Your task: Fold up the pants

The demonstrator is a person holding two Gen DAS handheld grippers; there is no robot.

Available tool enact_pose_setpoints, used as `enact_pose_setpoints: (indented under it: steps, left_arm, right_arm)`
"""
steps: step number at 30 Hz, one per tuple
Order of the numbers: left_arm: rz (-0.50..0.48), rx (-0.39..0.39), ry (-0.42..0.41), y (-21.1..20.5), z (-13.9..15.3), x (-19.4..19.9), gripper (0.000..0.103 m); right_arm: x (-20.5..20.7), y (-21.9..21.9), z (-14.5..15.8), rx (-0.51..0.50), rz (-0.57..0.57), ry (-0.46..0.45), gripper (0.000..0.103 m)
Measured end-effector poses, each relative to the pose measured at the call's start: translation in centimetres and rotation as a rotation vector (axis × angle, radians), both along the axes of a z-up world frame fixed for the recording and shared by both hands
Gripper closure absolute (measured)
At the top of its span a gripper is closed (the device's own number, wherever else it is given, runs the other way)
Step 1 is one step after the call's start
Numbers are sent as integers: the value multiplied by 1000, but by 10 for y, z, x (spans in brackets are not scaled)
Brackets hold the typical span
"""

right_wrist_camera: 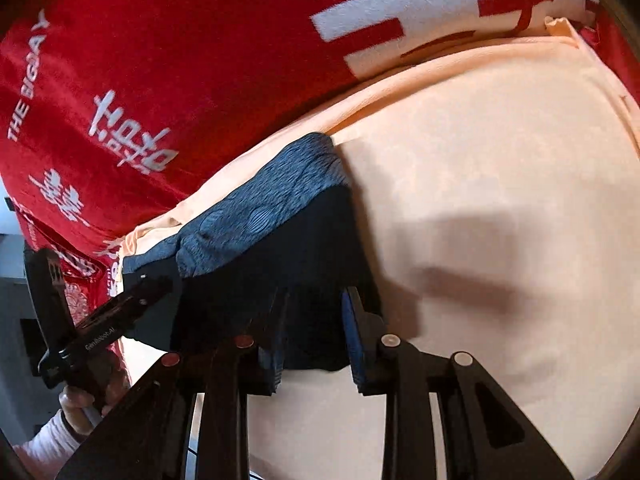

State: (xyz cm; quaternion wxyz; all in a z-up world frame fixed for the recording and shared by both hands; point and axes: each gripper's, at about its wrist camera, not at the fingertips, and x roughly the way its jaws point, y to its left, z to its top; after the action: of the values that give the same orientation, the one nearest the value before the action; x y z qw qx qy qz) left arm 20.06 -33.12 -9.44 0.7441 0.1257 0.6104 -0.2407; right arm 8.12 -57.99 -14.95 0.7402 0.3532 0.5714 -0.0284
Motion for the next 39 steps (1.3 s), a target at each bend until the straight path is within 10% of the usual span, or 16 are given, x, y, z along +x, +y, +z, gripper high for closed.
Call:
enact_pose_setpoints:
  steps: [7, 24, 39]
  left_arm:
    - [65, 38, 50, 30, -44, -22, 21]
    - [186, 86, 45, 76, 10, -33, 21]
    - [242, 91, 71, 142, 12, -31, 17]
  right_arm:
    - [13, 46, -14, -77, 100, 59, 73]
    - [16, 78, -12, -194, 197, 138, 73]
    - [33, 134, 2, -284, 310, 168, 42]
